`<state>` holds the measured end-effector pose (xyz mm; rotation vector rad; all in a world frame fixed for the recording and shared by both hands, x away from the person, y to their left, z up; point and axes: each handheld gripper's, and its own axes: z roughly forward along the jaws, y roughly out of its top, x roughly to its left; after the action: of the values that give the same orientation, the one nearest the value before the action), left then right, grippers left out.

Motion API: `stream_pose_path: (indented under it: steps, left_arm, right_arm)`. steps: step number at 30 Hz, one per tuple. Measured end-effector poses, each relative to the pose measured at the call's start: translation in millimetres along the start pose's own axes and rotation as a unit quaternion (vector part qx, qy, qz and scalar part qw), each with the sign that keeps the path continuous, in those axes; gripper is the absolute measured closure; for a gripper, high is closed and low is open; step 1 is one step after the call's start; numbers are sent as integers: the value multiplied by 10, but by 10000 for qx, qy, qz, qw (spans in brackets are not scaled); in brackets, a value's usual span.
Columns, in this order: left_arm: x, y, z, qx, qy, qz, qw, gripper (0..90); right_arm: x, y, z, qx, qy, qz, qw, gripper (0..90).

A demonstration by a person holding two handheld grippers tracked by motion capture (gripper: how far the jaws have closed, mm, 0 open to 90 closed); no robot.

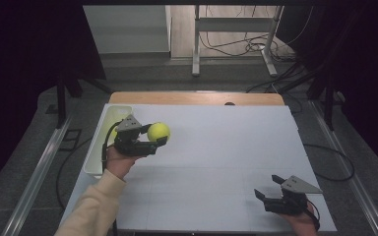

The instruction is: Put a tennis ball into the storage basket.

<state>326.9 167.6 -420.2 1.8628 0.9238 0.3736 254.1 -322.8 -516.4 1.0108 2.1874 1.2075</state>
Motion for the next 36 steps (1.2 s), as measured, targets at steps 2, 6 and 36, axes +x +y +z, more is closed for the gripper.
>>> stream_pose_path:
  steps: [2,6,36]
  left_arm:
    - [18,-5,-17,-15,16,-20,10000,266]
    - [54,-13,-54,-29,82,-53,9999,266]
    - [377,-85,-273,-32,584,-319,9978,266]
  right_arm:
    - [1,0,0,-1,1,2,10000,154]
    - [0,1,-1,-2,-9,14,10000,154]
    - [2,5,16,10,-12,-19,10000,154]
